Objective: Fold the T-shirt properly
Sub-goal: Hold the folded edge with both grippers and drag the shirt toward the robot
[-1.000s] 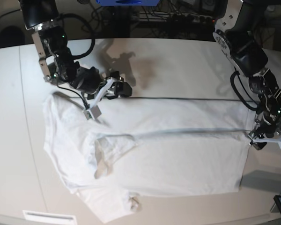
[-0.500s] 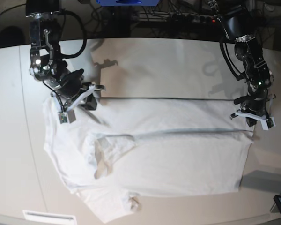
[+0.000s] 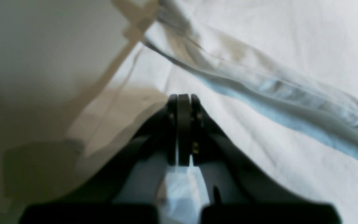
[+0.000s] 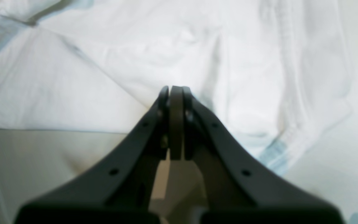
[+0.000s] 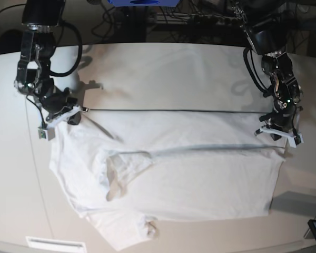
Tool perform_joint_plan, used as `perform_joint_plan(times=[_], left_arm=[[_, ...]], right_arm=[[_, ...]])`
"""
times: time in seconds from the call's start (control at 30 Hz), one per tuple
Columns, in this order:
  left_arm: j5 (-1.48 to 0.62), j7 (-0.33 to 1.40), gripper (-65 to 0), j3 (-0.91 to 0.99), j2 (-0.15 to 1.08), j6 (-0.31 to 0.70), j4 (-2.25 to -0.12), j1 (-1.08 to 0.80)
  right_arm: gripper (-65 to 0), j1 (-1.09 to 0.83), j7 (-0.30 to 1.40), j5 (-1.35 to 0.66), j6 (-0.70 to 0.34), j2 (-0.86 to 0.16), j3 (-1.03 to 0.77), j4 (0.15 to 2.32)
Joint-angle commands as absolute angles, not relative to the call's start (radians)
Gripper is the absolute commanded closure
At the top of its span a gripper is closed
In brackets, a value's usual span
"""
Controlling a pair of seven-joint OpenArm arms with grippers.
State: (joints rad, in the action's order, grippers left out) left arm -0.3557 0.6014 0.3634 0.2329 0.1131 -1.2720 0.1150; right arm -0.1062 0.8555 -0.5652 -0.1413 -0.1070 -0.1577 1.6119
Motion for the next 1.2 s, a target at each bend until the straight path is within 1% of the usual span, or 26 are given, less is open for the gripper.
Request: perform_joint_plan(times=[0.0,0.13,0.3,0.5,0.6,0.7,0.77,0.83,0.9,0.93,1.0,1.1,1.17], left_arm=[[-0.357,0.578,0.0,0.366,0.251,0.117,-1.273,0.133],[-0.289,0.567,0.0,0.366,0.26,0.117,-1.234,0.137],[-0.171,0.463,0.0,0.371,0.257,0.117,-1.171,0.136],[-0.17,0.455,0.0,0.378,0.263,0.117,-1.096,0.136],[-0.17,0.455,0.0,0.378,0.263,0.117,-1.104,0.136],[-0.17,0.455,0.0,0.378,0.263,0.117,-1.106,0.136],[-0.17,0.455,0.0,0.378,0.263,0.117,-1.106,0.136],[-0.17,0.455,0.0,0.378,0.263,0.117,-1.106,0.136],[-0.17,0.455,0.0,0.378,0.262,0.117,-1.106,0.137],[-0.17,0.455,0.0,0.378,0.262,0.117,-1.106,0.139],[-0.17,0.455,0.0,0.378,0.262,0.117,-1.107,0.142],[-0.17,0.455,0.0,0.378,0.262,0.117,-1.107,0.145],[-0.17,0.455,0.0,0.378,0.262,0.117,-1.107,0.147]], right_arm=[[-1.0,-0.094,0.837,-0.575,-0.15,-0.111,-0.162,1.624],[-1.0,-0.076,0.835,-0.572,-0.15,-0.114,-0.162,1.624],[-1.0,-0.019,0.837,-0.568,-0.15,-0.134,-0.159,1.581],[-1.0,0.035,0.812,-0.568,-0.15,-0.137,-0.157,1.468],[-1.5,0.05,0.819,-0.572,-0.15,-0.156,-0.156,1.472],[-2.3,0.05,0.866,-0.575,-0.15,-0.16,-0.163,1.535],[-8.1,0.042,0.908,-0.576,-0.15,-0.16,-0.173,1.593],[-18.9,0.035,0.944,-0.576,-0.15,-0.153,-0.217,1.633],[-27.0,0.035,0.963,-0.576,-0.15,-0.128,-0.255,1.646],[-28.7,0.035,0.964,-0.576,-0.151,-0.12,-0.272,1.647],[-27.6,0.035,0.964,-0.576,-0.163,-0.119,-0.285,1.636],[-27.1,0.035,0.964,-0.576,-0.226,-0.114,-0.288,1.615],[-27.1,0.035,0.964,-0.576,-0.246,-0.113,-0.285,1.593]])
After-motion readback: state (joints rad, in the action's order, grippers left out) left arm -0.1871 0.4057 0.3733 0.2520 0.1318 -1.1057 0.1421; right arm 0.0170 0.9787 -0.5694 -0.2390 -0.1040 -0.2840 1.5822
